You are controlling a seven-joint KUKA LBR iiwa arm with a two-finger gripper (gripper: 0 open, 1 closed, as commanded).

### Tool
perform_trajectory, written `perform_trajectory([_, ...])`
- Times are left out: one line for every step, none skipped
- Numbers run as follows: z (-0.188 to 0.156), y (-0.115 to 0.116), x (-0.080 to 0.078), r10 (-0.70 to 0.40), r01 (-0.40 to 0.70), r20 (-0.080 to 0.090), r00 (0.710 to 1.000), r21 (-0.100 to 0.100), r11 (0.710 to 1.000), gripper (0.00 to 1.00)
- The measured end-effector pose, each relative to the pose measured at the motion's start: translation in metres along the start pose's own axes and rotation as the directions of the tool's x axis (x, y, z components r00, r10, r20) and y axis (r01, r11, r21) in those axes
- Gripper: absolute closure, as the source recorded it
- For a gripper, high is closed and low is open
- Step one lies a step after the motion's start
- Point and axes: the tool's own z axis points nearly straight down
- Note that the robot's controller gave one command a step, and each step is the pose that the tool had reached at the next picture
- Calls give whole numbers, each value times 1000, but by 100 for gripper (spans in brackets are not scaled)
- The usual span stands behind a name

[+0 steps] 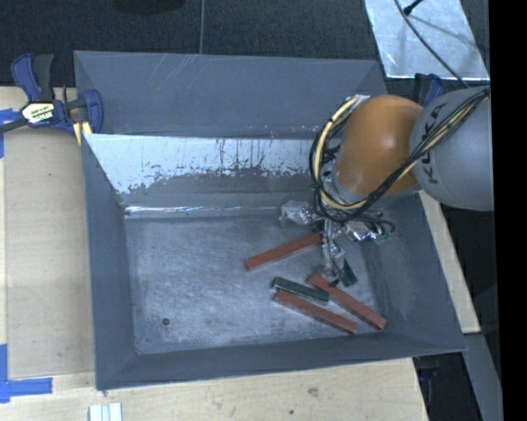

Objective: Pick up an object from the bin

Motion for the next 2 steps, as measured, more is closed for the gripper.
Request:
perform_trajectory([-1, -1, -1, 1, -1, 2, 1000, 2, 1000, 100])
perform_trajectory([-172, 17, 5, 32, -32, 8, 999, 5, 999, 100])
